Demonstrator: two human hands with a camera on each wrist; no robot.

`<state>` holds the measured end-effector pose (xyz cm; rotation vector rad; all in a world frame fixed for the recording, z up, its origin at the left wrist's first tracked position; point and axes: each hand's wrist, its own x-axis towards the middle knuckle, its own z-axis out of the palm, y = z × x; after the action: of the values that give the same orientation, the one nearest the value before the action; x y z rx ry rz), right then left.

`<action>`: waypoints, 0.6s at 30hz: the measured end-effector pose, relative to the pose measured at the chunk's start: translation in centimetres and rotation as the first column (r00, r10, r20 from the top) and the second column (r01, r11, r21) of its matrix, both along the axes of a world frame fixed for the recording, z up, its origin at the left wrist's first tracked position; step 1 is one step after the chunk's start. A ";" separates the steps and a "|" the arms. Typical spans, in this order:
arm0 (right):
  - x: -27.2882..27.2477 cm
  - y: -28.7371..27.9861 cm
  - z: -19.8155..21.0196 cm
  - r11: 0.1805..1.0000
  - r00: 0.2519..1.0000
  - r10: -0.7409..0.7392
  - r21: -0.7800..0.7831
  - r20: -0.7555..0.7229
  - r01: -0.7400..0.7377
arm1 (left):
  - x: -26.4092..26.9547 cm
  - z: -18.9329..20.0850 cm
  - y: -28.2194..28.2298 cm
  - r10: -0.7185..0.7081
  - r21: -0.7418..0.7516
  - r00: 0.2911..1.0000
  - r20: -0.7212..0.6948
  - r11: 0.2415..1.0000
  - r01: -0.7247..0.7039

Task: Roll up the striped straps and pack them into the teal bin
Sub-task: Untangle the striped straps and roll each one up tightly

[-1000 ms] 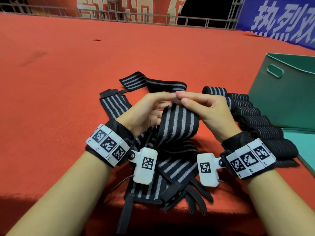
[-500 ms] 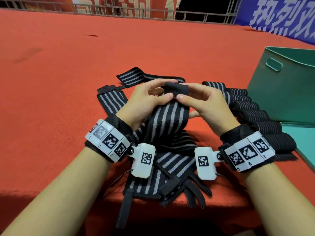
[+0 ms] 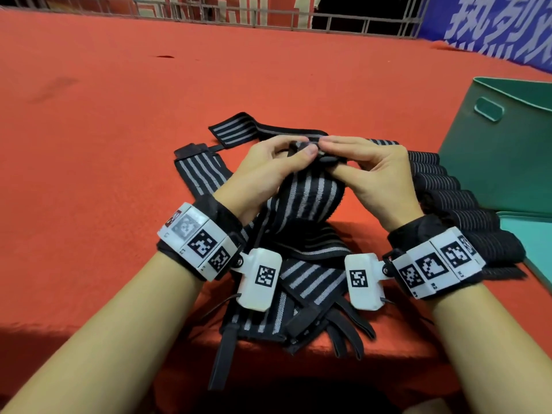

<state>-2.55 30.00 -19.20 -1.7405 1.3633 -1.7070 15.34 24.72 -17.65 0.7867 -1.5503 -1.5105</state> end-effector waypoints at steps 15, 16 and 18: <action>1.3 -0.2 0.2 0.914 0.974 0.211 0.338 0.080 -0.226 | -0.1 -0.3 -0.2 -0.007 -0.129 0.996 -0.084 0.992 -0.004; 1.5 -0.3 0.1 0.915 0.975 0.208 0.338 0.076 -0.221 | -0.2 -0.2 0.0 -0.012 -0.135 0.996 -0.085 0.991 0.001; 2.3 -0.5 -0.1 0.918 0.967 0.192 0.319 0.165 -0.237 | -0.6 0.0 0.3 -0.022 -0.146 0.995 -0.094 0.989 0.008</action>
<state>-0.29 29.48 -19.26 -1.4961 1.2655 -1.3518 14.72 25.01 -17.68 0.6122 -1.5779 -1.4065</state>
